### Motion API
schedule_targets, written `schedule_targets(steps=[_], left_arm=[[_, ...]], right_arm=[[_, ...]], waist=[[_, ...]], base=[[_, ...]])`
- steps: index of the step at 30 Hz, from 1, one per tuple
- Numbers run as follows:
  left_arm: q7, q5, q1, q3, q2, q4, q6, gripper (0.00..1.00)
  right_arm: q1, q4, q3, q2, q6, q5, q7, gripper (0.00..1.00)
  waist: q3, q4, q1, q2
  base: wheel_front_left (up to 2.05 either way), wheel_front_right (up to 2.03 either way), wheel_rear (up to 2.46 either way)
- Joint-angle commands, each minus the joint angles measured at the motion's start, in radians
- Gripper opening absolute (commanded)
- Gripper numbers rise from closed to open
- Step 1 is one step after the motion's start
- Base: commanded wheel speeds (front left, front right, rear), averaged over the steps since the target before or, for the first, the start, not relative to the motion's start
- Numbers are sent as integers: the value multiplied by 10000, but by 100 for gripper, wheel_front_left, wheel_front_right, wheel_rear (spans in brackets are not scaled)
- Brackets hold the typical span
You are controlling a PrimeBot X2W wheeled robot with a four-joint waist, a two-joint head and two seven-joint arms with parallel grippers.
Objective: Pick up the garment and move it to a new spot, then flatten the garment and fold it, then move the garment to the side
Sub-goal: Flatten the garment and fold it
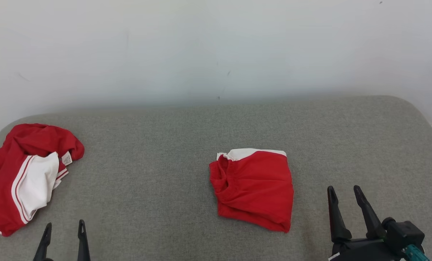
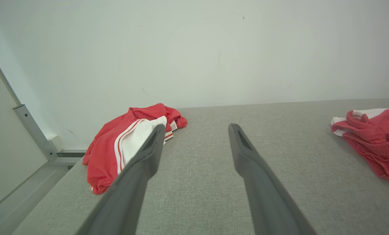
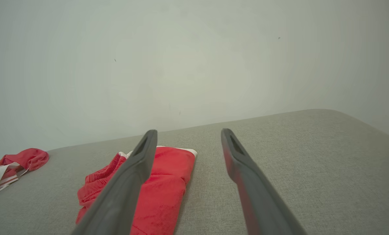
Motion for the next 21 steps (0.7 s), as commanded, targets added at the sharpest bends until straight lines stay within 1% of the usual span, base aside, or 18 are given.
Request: schedule_targets(steps=[1, 5, 12, 18, 21], left_arm=[[-32, 41, 192, 49, 92, 28, 26, 100], [-34, 164, 307, 3, 182, 60, 63, 100], [-34, 244, 375, 18, 393, 179, 100, 100], [-34, 23, 472, -48, 567, 51, -90, 100], [-32, -213, 647, -100, 610, -39, -268, 100]], right_arm=[[199, -70, -105, 107, -24, -99, -8, 100], [486, -183, -300, 278, -24, -366, -9, 100], [711, -88, -347, 416, -24, -722, -9, 100], [769, 30, -420, 501, -24, -801, -9, 100], [765, 84, -425, 512, -24, -768, -9, 100]], waist=[[-85, 80, 1, 0], [-186, 196, 1, 0], [-327, 350, 1, 0], [-400, 539, 1, 0], [-409, 609, 1, 0]], base=[[0, 0, 0], [0, 0, 0], [0, 0, 0], [0, 0, 0], [0, 0, 0]])
